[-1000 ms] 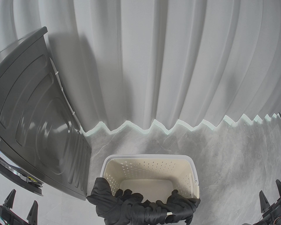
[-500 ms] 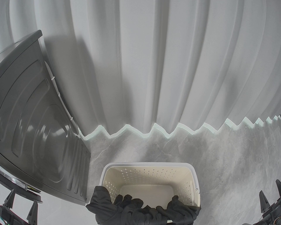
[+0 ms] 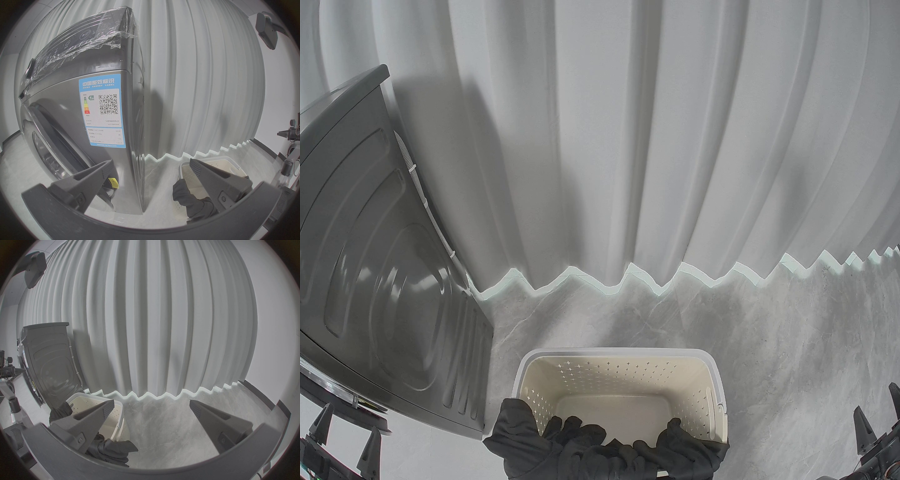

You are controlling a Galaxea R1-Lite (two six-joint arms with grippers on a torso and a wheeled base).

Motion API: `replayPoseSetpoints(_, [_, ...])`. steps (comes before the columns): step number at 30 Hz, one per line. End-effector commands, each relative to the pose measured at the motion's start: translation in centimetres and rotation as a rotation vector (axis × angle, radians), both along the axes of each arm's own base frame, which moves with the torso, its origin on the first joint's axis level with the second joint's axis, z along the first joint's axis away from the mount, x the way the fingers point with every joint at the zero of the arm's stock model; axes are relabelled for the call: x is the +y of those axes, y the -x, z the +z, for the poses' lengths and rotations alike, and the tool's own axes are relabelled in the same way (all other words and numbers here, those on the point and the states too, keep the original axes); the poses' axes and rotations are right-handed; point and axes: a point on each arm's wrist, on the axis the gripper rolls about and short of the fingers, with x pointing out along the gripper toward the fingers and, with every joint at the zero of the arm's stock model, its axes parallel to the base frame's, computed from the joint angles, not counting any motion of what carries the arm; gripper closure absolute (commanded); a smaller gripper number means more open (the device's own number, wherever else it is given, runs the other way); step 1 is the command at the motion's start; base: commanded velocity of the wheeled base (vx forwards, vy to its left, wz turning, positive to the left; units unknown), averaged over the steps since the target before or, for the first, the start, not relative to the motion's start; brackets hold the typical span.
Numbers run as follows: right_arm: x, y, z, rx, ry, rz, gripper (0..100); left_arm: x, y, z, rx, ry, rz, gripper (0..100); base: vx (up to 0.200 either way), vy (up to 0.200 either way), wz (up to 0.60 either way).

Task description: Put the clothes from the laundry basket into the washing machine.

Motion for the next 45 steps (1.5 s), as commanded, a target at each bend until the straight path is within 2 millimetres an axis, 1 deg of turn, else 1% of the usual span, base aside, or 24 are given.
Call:
replayPoseSetpoints(1, [0.0,-0.01,-0.52,0.001,0.002,0.001,0,0.0,0.0,-0.49,0.001,0.0,0.0,0,0.0,0.0,0.0])
replayPoseSetpoints(5, [0.0,-0.01,-0.52,0.001,0.0,0.001,0,0.0,0.0,-0.49,0.001,0.0,0.0,0,0.0,0.0,0.0])
replayPoseSetpoints(11, [0.0,-0.01,-0.52,0.001,0.0,0.0,0,0.0,0.0,-0.48,-0.001,0.002,0.0,0,0.2,0.0,0.0])
replayPoseSetpoints(45, [0.0,-0.01,-0.52,0.001,0.0,0.001,0,0.0,0.0,-0.49,0.001,0.002,0.0,0,0.0,0.0,0.0])
